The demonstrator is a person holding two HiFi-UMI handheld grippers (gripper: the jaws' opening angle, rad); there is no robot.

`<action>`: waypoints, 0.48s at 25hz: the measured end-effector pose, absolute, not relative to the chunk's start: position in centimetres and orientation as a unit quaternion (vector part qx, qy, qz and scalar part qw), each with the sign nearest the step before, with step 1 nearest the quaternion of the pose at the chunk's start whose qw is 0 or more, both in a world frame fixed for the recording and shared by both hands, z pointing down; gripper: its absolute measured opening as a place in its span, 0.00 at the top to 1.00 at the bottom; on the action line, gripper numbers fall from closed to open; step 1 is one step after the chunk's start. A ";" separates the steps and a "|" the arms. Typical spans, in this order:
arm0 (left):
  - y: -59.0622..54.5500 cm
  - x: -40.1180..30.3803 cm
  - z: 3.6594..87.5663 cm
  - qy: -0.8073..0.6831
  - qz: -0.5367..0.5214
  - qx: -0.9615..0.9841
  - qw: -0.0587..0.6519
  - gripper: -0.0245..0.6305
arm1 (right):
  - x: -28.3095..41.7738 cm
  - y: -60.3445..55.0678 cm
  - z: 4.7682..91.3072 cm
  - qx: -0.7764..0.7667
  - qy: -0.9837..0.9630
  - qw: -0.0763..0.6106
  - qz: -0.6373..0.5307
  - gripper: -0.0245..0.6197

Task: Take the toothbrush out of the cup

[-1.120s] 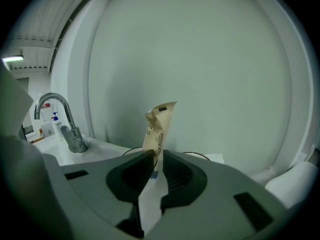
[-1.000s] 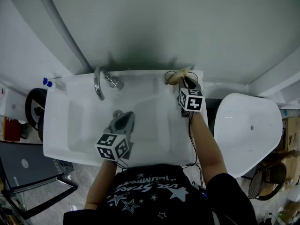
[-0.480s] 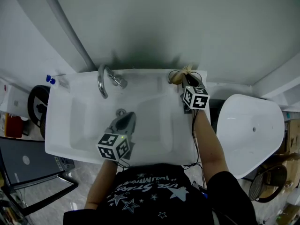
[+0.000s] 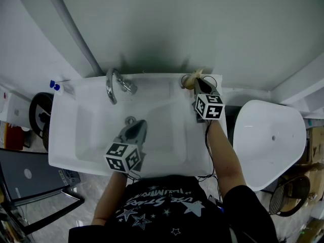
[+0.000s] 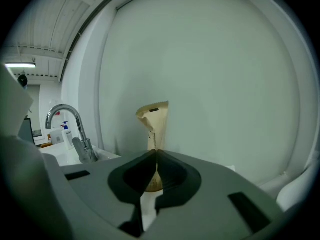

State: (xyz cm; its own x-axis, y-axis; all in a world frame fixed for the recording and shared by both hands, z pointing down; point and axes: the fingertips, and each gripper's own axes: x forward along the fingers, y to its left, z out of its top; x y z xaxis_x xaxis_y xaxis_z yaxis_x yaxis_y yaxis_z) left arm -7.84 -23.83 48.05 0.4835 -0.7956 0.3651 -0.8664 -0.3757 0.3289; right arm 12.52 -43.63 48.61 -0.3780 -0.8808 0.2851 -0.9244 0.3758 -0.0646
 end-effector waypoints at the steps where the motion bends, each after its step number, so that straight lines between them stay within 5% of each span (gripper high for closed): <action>1: -23.7 -7.9 47.9 -0.503 0.072 0.827 0.242 0.93 | 12.4 -43.4 48.1 0.549 -0.824 0.097 0.105 0.93; 12: -22.3 -8.1 46.5 -0.481 0.058 0.846 0.224 0.93 | 12.4 -39.2 41.2 0.566 -0.819 0.051 0.078 0.93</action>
State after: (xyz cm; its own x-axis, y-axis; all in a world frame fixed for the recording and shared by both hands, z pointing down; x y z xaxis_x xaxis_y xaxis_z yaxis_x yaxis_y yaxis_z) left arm -8.10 -22.34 46.50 0.5310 -0.7869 0.3144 -0.8393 -0.4374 0.3229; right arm 12.40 -39.20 41.18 -0.3534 -0.9197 0.1712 -0.9354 0.3464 -0.0703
